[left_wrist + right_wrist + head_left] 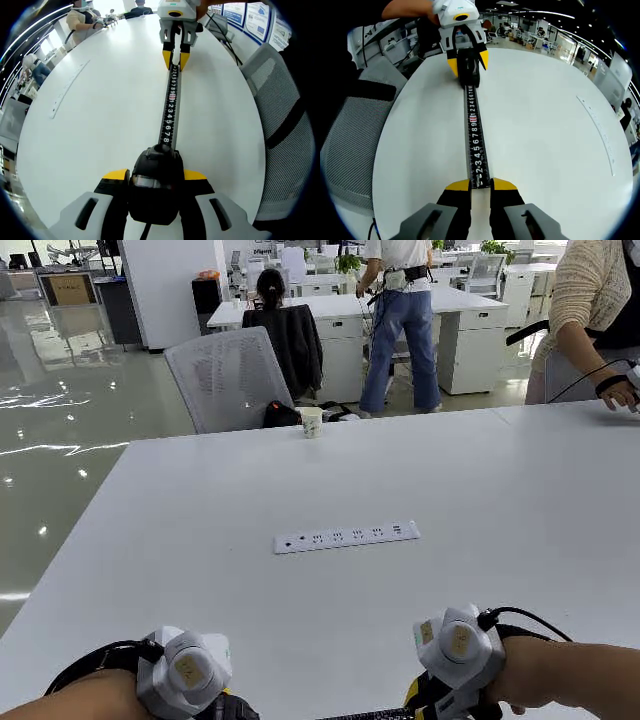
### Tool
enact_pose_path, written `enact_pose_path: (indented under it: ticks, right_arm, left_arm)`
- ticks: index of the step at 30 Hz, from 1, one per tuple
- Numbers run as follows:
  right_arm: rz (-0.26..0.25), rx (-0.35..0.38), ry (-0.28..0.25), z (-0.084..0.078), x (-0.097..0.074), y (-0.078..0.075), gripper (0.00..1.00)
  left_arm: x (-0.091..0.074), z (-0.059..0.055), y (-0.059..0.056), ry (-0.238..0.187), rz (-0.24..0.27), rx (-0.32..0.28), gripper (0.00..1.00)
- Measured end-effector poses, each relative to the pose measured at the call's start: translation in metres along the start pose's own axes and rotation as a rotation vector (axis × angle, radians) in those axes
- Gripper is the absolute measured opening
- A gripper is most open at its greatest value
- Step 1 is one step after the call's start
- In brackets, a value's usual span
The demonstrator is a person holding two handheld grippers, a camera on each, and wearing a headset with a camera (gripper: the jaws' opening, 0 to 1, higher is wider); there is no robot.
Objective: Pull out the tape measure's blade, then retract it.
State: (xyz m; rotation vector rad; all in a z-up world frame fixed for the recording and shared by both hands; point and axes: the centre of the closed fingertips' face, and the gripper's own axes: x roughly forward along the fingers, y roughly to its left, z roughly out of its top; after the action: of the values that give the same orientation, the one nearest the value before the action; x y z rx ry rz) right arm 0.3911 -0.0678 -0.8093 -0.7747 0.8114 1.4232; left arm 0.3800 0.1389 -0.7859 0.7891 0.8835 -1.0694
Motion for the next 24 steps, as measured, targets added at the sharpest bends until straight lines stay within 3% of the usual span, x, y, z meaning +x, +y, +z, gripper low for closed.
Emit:
enact_pose_path:
  ticks: [24]
  right_arm:
    - [0.000,0.012,0.017,-0.015,-0.010,-0.004,0.10]
  left_arm:
    - [0.001,0.001,0.000,-0.004,-0.002,-0.002,0.34]
